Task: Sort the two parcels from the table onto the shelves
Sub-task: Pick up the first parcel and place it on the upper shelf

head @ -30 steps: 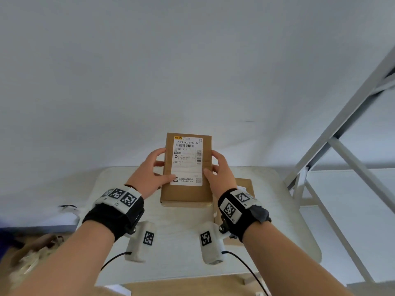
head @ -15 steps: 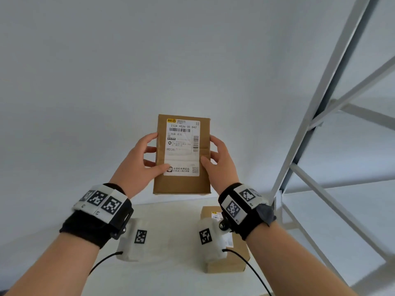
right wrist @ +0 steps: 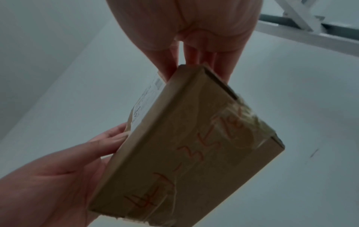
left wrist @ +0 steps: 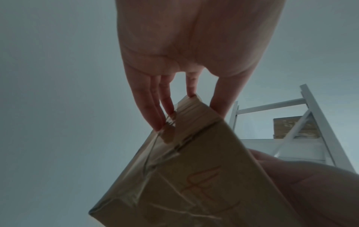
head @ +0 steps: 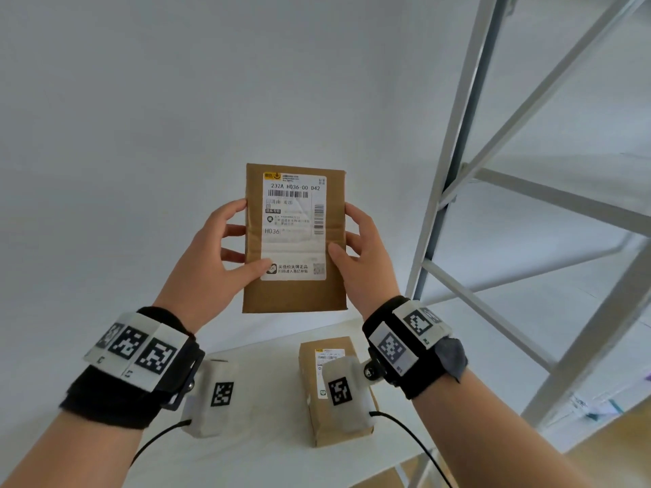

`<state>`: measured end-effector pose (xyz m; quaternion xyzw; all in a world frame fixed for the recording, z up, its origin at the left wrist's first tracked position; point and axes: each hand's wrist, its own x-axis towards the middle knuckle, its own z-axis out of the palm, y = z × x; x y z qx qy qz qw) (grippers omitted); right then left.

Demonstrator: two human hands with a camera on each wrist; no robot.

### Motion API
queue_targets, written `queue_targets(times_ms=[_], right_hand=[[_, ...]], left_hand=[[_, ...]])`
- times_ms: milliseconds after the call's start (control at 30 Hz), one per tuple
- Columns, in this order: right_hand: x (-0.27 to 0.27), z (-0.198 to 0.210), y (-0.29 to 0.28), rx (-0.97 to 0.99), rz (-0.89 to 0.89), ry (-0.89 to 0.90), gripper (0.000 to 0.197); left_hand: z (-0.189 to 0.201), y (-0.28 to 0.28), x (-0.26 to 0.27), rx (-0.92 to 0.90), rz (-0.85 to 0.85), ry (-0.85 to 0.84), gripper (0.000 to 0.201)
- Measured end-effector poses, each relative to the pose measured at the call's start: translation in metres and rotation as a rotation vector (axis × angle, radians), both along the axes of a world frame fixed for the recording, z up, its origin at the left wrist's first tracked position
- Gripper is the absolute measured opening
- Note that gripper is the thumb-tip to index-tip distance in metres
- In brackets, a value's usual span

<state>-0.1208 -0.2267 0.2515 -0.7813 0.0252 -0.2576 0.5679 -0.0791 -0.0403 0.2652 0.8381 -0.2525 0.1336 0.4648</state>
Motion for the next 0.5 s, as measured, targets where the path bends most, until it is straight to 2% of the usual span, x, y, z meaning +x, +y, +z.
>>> queue_targets(times_ms=[267, 500], right_hand=[[-0.057, 0.016, -0.048, 0.024, -0.065, -0.074, 0.050], [-0.145, 0.030, -0.118, 0.023, -0.123, -0.123, 0.050]], left_hand=[[0.022, -0.048, -0.046, -0.004, -0.091, -0.074, 0.074], [0.034, -0.120, -0.119, -0.020, -0.174, -0.117, 0.074]])
